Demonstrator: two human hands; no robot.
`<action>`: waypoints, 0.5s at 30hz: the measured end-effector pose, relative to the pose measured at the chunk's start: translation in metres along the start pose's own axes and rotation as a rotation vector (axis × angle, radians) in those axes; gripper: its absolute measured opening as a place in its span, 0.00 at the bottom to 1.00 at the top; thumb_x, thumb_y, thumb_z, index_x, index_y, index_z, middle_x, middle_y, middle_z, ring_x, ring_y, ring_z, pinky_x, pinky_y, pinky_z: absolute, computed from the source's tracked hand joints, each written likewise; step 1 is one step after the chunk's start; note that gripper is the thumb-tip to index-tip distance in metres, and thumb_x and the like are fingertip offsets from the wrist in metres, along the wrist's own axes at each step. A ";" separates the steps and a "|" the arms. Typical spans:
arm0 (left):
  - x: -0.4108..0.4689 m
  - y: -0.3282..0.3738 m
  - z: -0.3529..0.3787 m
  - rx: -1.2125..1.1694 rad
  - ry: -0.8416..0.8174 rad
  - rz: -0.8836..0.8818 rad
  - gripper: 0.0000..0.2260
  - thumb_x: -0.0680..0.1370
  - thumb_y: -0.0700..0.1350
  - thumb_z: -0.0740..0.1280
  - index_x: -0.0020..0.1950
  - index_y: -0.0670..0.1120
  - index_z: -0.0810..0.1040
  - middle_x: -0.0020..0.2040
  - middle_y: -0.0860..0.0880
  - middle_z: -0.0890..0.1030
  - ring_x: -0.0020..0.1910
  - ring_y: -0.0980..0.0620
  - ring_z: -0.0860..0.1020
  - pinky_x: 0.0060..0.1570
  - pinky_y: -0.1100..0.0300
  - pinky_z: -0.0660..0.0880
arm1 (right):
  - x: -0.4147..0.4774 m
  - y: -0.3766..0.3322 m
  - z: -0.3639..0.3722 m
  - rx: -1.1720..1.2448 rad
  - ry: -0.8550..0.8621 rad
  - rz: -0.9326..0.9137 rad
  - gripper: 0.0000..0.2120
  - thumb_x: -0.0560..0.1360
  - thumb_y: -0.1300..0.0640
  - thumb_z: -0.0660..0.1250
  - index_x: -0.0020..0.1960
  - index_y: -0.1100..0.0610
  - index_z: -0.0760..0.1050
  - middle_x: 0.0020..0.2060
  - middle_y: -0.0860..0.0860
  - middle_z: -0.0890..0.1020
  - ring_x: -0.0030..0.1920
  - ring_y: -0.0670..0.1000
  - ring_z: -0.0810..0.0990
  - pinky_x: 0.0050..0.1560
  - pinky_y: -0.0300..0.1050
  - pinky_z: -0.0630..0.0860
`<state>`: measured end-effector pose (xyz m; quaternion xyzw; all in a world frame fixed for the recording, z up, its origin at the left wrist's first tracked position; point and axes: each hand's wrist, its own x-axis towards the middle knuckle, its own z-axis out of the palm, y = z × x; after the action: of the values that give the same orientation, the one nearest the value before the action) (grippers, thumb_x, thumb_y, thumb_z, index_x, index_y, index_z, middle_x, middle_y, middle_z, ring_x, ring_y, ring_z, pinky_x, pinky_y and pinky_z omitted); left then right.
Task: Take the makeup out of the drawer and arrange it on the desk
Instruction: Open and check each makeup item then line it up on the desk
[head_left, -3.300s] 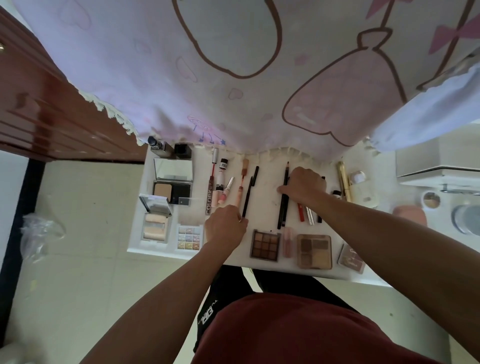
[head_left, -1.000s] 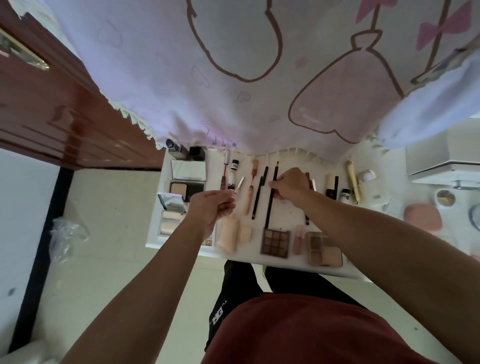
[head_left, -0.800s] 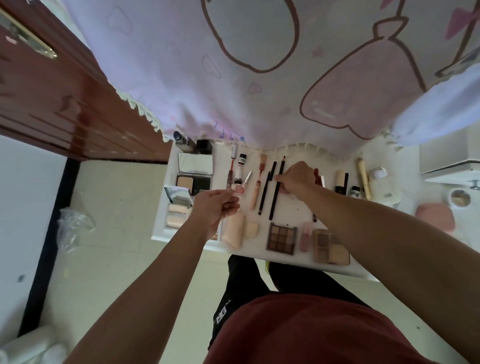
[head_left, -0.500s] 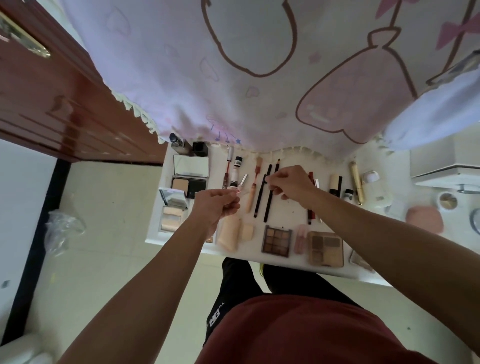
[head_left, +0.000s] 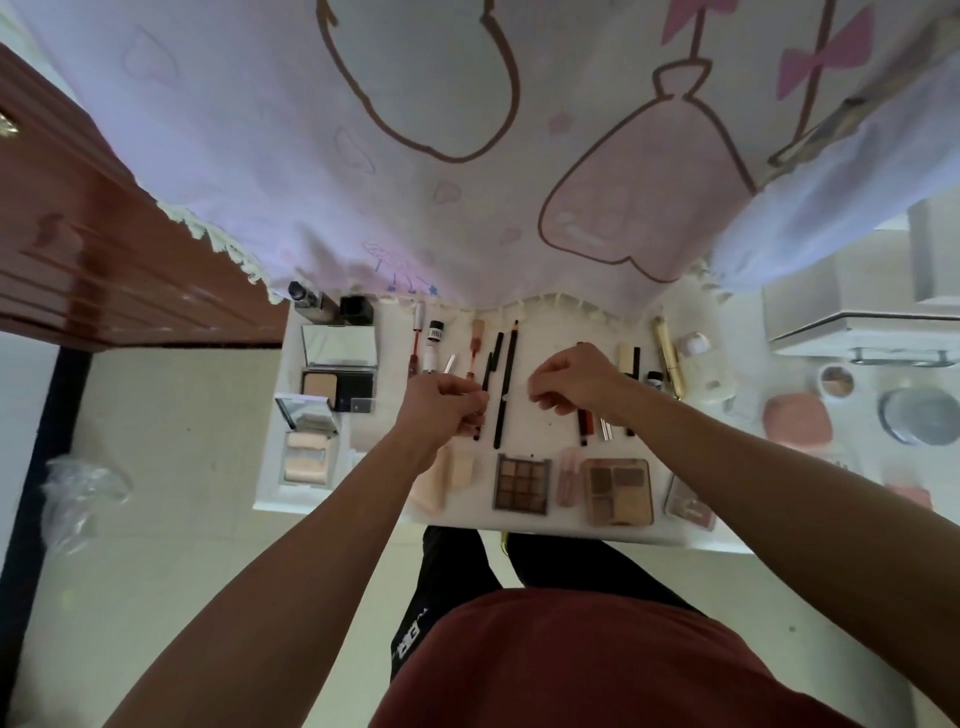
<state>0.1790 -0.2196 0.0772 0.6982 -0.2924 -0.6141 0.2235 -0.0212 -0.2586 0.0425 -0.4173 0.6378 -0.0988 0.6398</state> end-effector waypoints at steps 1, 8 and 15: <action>0.000 -0.002 0.000 0.017 0.011 -0.009 0.06 0.75 0.35 0.71 0.51 0.37 0.79 0.41 0.41 0.81 0.34 0.49 0.79 0.31 0.63 0.79 | 0.004 0.003 -0.002 -0.090 0.012 0.009 0.06 0.71 0.65 0.73 0.45 0.69 0.82 0.38 0.60 0.85 0.35 0.50 0.82 0.35 0.39 0.78; -0.003 -0.019 -0.006 0.049 0.065 -0.055 0.03 0.75 0.36 0.70 0.48 0.40 0.79 0.38 0.44 0.81 0.34 0.50 0.78 0.35 0.59 0.77 | 0.025 0.004 0.025 -0.517 -0.091 0.081 0.05 0.68 0.66 0.69 0.42 0.67 0.81 0.35 0.61 0.83 0.36 0.55 0.81 0.43 0.48 0.80; -0.004 -0.028 -0.009 0.028 0.089 -0.079 0.07 0.75 0.37 0.71 0.51 0.37 0.79 0.40 0.41 0.82 0.32 0.50 0.78 0.31 0.62 0.77 | 0.026 0.008 0.022 -0.492 0.110 -0.048 0.05 0.71 0.63 0.71 0.43 0.65 0.83 0.38 0.57 0.85 0.36 0.53 0.83 0.41 0.47 0.82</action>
<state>0.1913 -0.1970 0.0628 0.7387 -0.2631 -0.5868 0.2022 0.0002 -0.2621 0.0144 -0.5692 0.6665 0.0217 0.4810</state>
